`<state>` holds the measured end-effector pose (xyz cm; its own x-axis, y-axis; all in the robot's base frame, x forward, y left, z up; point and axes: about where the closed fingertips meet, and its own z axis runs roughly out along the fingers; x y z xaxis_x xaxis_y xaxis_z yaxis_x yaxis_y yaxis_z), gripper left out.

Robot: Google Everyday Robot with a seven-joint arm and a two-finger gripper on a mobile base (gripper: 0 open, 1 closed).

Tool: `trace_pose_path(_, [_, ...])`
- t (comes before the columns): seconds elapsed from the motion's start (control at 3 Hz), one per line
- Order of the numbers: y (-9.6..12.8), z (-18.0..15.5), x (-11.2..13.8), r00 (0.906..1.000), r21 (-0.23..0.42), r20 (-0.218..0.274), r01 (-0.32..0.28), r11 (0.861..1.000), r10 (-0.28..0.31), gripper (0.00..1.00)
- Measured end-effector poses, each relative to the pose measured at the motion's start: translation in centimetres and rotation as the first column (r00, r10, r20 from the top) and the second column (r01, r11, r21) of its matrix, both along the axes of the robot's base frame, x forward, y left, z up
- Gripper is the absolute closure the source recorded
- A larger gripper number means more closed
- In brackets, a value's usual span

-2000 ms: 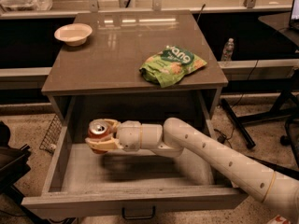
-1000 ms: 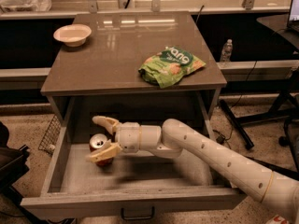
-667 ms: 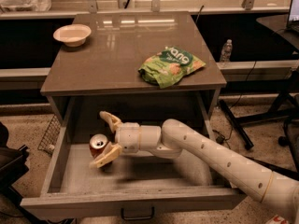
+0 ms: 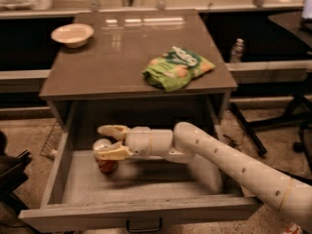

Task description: Place coke can into top drawer

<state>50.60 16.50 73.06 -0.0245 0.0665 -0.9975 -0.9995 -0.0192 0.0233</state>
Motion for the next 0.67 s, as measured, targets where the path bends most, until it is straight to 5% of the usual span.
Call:
trace_pose_path(0.33, [0.24, 0.29, -0.17, 1.0000, -0.001, 0.005, -0.005, 1.000, 0.005, 0.34])
trace_pose_path(0.67, [0.38, 0.37, -0.26, 0.9999, -0.001, 0.006, -0.008, 1.000, 0.008, 0.11])
